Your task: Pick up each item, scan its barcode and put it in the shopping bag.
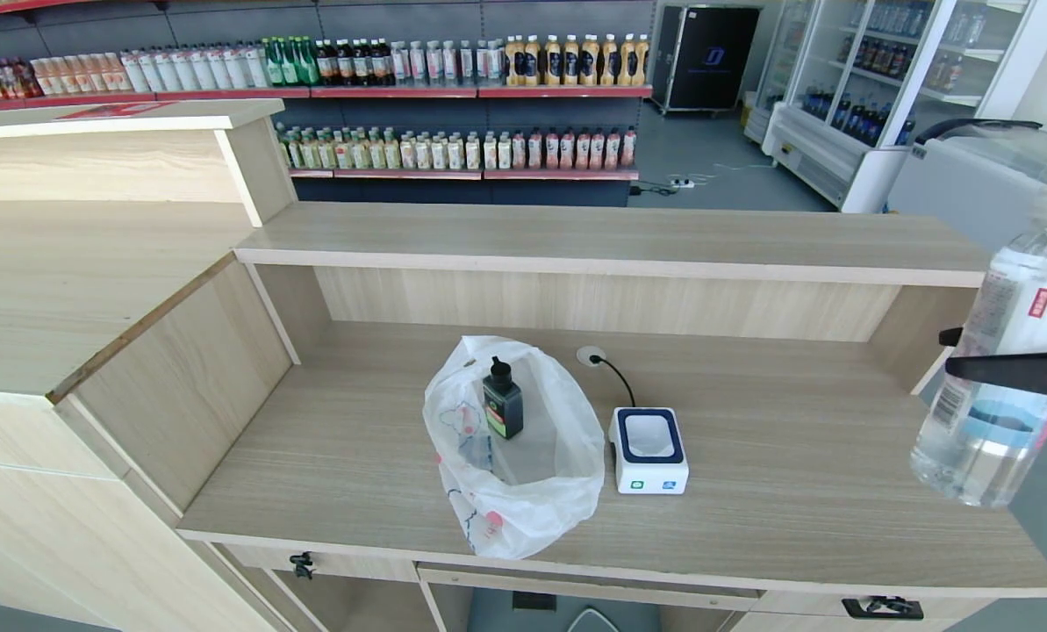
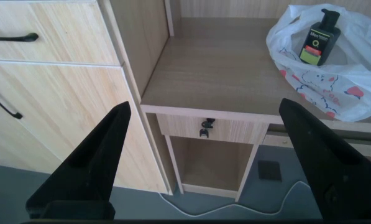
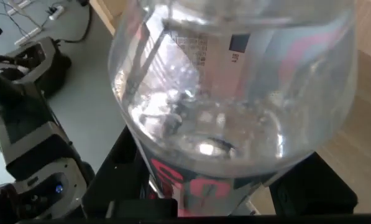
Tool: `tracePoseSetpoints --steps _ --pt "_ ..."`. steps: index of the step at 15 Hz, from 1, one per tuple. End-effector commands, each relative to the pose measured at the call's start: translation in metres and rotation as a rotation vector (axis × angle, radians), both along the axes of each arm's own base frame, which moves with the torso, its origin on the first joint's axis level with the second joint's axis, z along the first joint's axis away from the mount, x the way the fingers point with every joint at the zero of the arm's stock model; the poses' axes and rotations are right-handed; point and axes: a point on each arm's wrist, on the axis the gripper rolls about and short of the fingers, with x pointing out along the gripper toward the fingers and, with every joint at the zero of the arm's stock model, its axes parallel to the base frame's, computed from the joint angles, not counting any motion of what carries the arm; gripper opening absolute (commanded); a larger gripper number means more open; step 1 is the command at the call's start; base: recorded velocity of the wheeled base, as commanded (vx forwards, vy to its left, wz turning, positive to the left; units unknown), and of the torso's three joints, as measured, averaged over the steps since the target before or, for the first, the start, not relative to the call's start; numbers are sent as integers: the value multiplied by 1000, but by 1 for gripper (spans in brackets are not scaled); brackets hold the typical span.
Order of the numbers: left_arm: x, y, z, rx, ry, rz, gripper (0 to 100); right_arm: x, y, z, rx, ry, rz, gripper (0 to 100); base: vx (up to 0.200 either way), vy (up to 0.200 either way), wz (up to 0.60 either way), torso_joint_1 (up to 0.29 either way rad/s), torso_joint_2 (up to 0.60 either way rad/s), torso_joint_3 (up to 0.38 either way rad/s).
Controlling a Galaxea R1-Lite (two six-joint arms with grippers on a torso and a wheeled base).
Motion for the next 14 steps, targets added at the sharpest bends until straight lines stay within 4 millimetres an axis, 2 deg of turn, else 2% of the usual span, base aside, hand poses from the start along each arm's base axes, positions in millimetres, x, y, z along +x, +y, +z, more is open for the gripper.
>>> tracePoseSetpoints --steps 1,2,3,5,8,10,12,14 --pt "0 0 0 0 0 0 100 -2 -5 -1 -2 78 -115 0 0 0 0 0 0 0" --pt "0 0 0 0 0 1 100 0 -6 -2 -11 112 -172 0 0 0 0 0 0 0" --pt "0 0 0 0 0 1 100 8 -10 -1 -11 202 -330 0 0 0 0 0 0 0" --pt "0 0 0 0 0 1 100 10 -11 8 29 213 -365 0 0 0 0 0 0 0" --pt "0 0 0 0 0 1 100 3 -9 16 51 195 -395 0 0 0 0 0 0 0" --pt "0 0 0 0 0 0 100 7 -8 20 114 273 -553 0 0 0 0 0 0 0" --pt "0 0 0 0 0 0 100 15 5 24 143 248 -653 0 0 0 0 0 0 0" --pt "0 0 0 0 0 1 100 27 19 26 75 124 -772 0 0 0 0 0 0 0"
